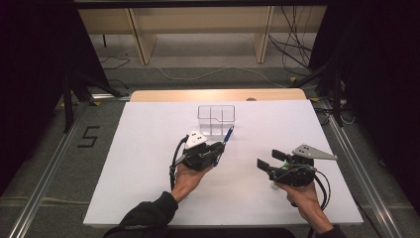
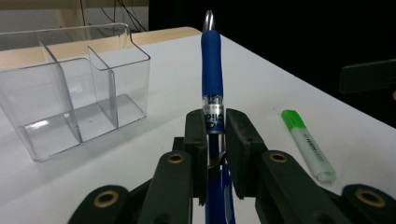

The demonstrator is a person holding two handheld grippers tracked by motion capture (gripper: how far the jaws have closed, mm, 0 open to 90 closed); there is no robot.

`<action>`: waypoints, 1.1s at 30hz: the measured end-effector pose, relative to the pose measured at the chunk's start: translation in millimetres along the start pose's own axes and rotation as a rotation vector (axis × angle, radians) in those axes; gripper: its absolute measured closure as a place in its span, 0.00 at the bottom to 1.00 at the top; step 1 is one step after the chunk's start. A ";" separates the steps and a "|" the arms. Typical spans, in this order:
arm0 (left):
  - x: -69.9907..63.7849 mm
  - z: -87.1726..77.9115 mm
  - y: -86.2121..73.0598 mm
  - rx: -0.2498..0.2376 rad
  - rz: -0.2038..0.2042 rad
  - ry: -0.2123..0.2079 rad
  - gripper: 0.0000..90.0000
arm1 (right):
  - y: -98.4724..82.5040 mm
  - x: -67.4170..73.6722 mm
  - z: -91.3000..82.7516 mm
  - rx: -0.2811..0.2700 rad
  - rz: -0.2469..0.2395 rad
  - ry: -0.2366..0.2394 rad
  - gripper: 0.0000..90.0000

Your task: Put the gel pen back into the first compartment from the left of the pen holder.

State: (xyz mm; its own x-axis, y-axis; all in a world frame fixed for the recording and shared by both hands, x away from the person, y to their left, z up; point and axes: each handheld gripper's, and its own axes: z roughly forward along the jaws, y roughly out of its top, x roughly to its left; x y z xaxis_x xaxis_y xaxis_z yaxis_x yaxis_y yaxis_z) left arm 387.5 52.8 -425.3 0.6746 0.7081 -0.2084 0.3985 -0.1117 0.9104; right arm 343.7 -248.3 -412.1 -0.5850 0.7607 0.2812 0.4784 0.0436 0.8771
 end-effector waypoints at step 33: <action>-9.2 -52.9 -6.7 -0.107 0.029 -0.011 0.88 | 45.7 53.9 93.4 -0.003 0.150 0.291 0.53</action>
State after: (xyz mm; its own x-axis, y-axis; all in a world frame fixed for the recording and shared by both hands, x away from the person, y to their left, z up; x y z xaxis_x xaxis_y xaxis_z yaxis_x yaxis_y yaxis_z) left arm 345.8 84.0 -410.5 0.6916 0.6982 -0.1847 0.3107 -0.0567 0.9488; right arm 395.1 -144.9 -393.3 -0.6708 0.5417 0.5066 0.5720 -0.0569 0.8183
